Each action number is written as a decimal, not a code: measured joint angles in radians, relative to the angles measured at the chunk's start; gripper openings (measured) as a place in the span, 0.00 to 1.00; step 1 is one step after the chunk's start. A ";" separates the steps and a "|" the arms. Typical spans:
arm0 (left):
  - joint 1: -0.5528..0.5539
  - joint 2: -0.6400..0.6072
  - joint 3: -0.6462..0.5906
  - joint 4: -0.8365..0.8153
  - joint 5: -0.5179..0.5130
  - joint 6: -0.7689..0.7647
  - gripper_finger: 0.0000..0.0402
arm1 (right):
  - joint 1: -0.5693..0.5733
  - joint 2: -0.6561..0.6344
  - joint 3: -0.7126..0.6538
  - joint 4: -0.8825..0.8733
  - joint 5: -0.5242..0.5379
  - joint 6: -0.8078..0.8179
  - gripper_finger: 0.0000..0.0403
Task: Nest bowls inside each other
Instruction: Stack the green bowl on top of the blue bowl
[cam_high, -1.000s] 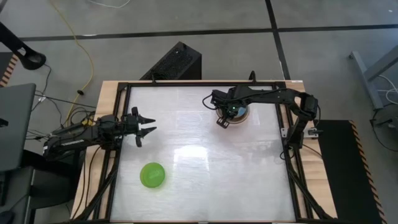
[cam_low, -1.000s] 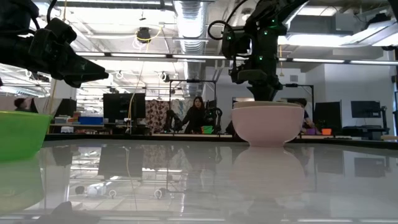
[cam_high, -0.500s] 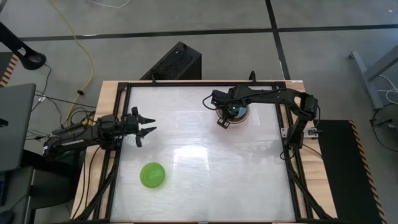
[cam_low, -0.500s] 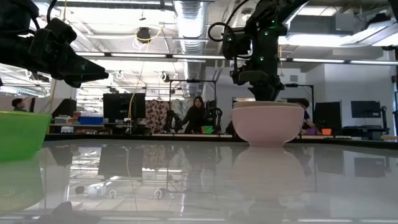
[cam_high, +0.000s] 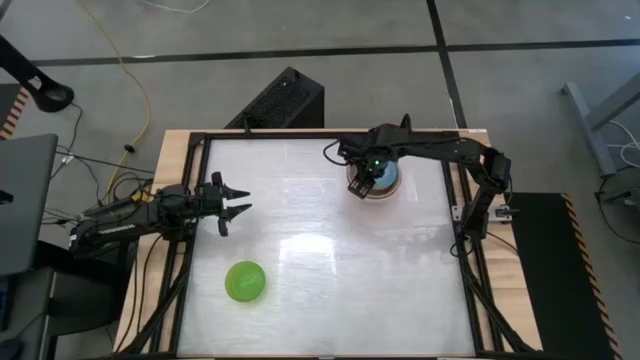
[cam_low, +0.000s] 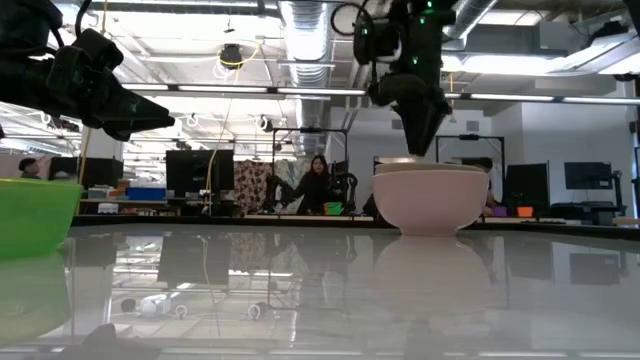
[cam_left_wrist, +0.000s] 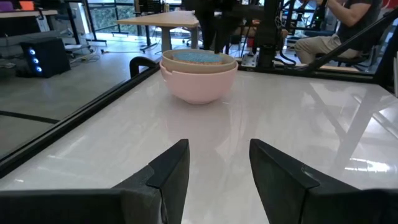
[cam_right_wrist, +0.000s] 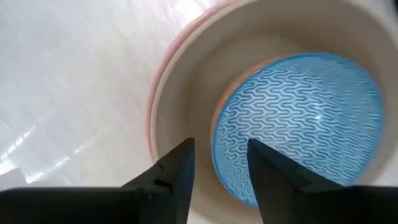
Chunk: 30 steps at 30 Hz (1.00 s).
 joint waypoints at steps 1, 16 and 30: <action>0.000 0.000 0.000 0.000 0.000 0.000 0.39 | 0.003 0.000 0.025 -0.026 0.000 0.005 0.43; 0.000 0.000 0.000 0.000 0.000 0.000 0.39 | 0.295 0.001 0.239 0.134 0.002 0.031 0.43; 0.000 0.000 0.000 0.000 0.001 0.000 0.39 | 0.565 0.228 0.224 0.690 0.002 -0.515 0.43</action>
